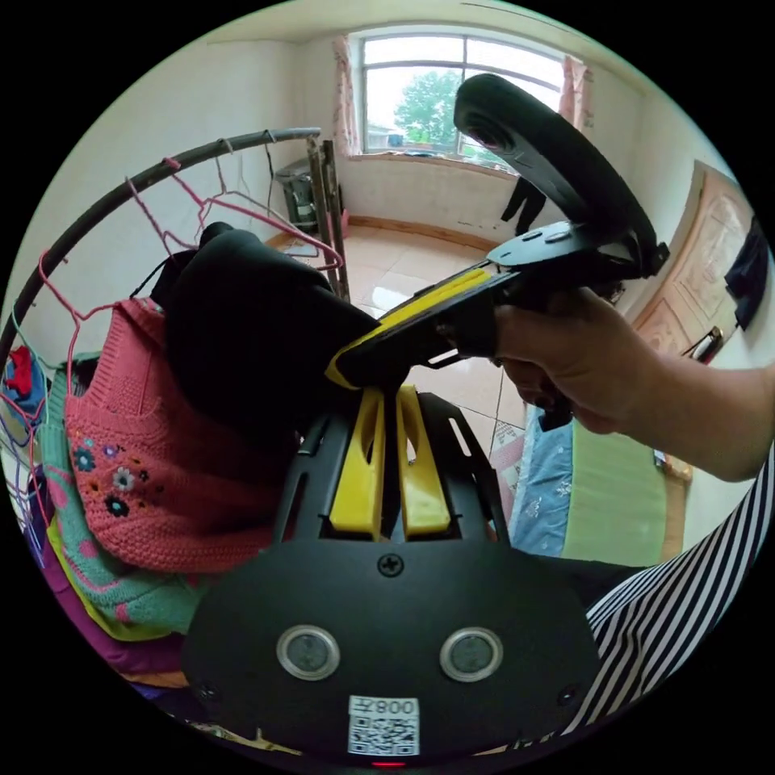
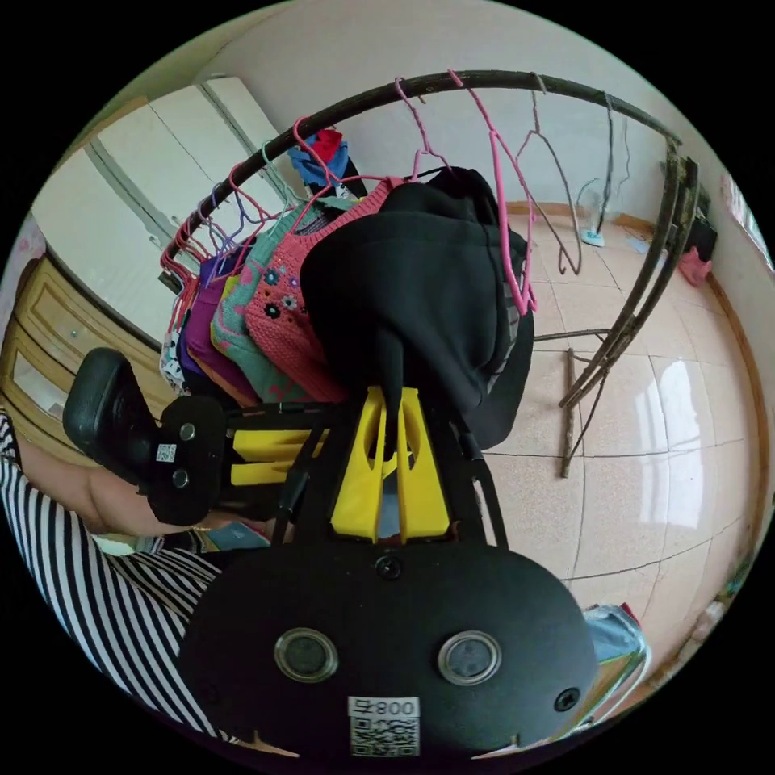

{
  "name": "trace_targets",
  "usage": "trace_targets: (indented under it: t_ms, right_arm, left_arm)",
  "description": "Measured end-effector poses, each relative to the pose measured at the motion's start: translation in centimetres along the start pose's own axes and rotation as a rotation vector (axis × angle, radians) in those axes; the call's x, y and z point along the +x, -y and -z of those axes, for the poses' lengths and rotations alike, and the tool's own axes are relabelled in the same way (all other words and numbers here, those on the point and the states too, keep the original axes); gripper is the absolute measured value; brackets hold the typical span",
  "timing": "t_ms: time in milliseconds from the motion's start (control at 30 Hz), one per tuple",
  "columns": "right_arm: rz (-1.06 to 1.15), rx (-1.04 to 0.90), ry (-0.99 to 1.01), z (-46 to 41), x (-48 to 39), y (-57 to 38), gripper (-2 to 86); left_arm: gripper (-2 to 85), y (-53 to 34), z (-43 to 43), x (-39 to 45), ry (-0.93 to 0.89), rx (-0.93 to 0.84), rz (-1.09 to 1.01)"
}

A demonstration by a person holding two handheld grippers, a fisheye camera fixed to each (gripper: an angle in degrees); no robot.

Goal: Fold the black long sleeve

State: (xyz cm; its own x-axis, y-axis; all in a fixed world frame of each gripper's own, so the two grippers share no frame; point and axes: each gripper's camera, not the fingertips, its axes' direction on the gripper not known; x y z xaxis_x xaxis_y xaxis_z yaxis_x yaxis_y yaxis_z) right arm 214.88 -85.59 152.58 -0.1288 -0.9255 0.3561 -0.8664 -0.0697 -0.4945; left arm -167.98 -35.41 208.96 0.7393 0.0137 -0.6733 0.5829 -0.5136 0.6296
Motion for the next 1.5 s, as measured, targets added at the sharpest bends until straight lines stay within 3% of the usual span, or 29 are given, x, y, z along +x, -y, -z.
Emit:
trace_targets:
  t_ms: [200,400,567,867,1233,1500]
  right_arm:
    - [-0.05,-0.058,-0.037,2.1,1.1,-2.8,1.0]
    - [-0.238,-0.032,0.003,5.8,2.8,-6.2,0.3]
    - [-0.308,-0.009,-0.052,9.8,3.1,-6.4,-0.1]
    - [-0.448,0.249,0.014,23.9,-0.4,-8.9,-0.2]
    - [-0.317,0.469,-0.225,48.1,-20.1,-10.7,-0.2]
    - [-0.454,0.606,-0.41,61.9,-39.1,-18.6,-0.2]
  left_arm:
    - [2.8,0.7,-1.5,1.4,-0.144,-0.028,-0.092]
    - [2.0,1.1,-1.9,2.9,-0.254,-0.008,-0.155]
    - [0.7,1.8,0.0,0.6,-0.328,0.056,-0.073]
    - [0.2,-0.4,1.2,-3.9,-0.394,-0.076,0.063]
    - [0.4,5.2,5.4,-2.9,-0.531,0.02,-0.066]
    - [2.0,11.3,7.5,3.8,-0.692,-0.018,-0.34]
